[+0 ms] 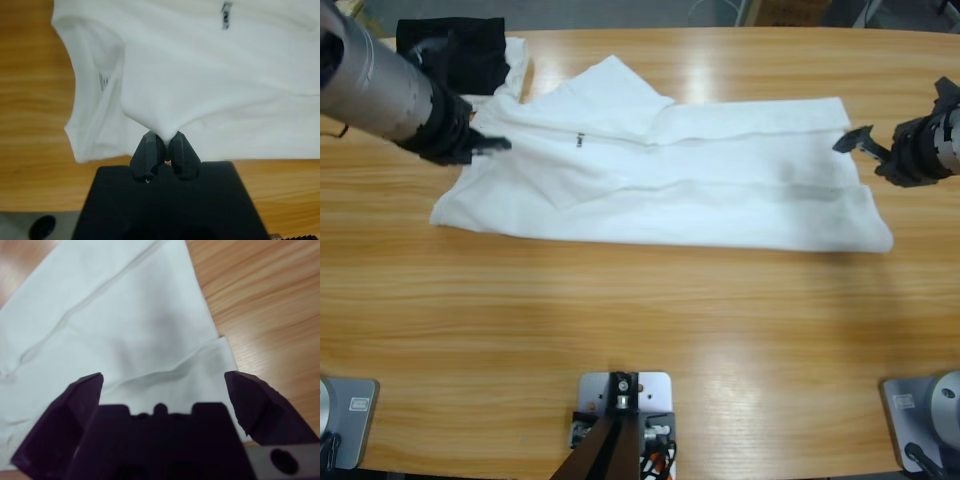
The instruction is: Fold clothes
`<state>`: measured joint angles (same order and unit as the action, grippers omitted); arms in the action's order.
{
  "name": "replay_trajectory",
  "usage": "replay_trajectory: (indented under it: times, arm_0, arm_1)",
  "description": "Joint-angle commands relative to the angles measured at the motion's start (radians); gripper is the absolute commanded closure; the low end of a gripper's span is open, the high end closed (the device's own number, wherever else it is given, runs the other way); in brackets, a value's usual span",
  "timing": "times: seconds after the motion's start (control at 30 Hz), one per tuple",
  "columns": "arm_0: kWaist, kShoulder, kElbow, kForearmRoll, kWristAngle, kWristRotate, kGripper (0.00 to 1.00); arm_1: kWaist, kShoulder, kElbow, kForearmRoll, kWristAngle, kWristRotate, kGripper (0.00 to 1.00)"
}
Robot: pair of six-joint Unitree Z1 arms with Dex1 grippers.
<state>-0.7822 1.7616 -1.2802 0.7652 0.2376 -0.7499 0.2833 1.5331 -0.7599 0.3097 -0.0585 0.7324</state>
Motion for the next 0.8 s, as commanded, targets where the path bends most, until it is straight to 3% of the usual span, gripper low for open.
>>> replay_trajectory:
  times: [0.03, 0.17, 0.23, 0.27, 0.37, 0.47, 0.63, 0.77, 0.8]
  arm_0:
    - [-0.070, 0.066, 0.071, 0.026, -0.041, -0.104, 1.000]
    - [-0.087, 0.112, 0.097, 0.030, -0.054, -0.169, 0.996]
    - [-0.096, 0.128, 0.101, 0.046, -0.055, -0.192, 0.771]
    - [-0.098, 0.131, 0.104, 0.047, -0.055, -0.194, 0.745]
    - [-0.099, 0.129, 0.113, 0.049, -0.054, -0.198, 0.748]
    - [-0.098, 0.122, 0.113, 0.049, -0.054, -0.198, 0.759]
    - [-0.099, 0.110, 0.072, 0.049, -0.051, -0.188, 0.796]
    - [-0.098, 0.081, 0.055, 0.049, -0.020, -0.189, 0.780]
    - [-0.096, 0.070, 0.056, 0.050, -0.009, -0.191, 0.771]
  arm_1:
    - [-0.003, -0.035, 0.044, 0.017, 0.039, -0.029, 0.000]
    - [0.000, -0.038, 0.064, 0.002, 0.074, -0.047, 0.000]
    - [0.003, -0.057, 0.079, -0.028, 0.110, -0.064, 0.000]
    - [0.007, -0.072, 0.089, -0.048, 0.133, -0.075, 0.000]
    - [0.026, -0.120, 0.124, -0.168, 0.294, -0.127, 0.003]
    - [0.091, -0.127, 0.154, -0.390, 0.456, -0.086, 0.012]
    - [0.293, 0.072, 0.136, -0.589, 0.454, 0.047, 0.018]
    - [0.381, 0.204, 0.136, -0.739, 0.457, 0.144, 0.023]
    - [0.399, 0.231, 0.136, -0.776, 0.462, 0.160, 0.062]
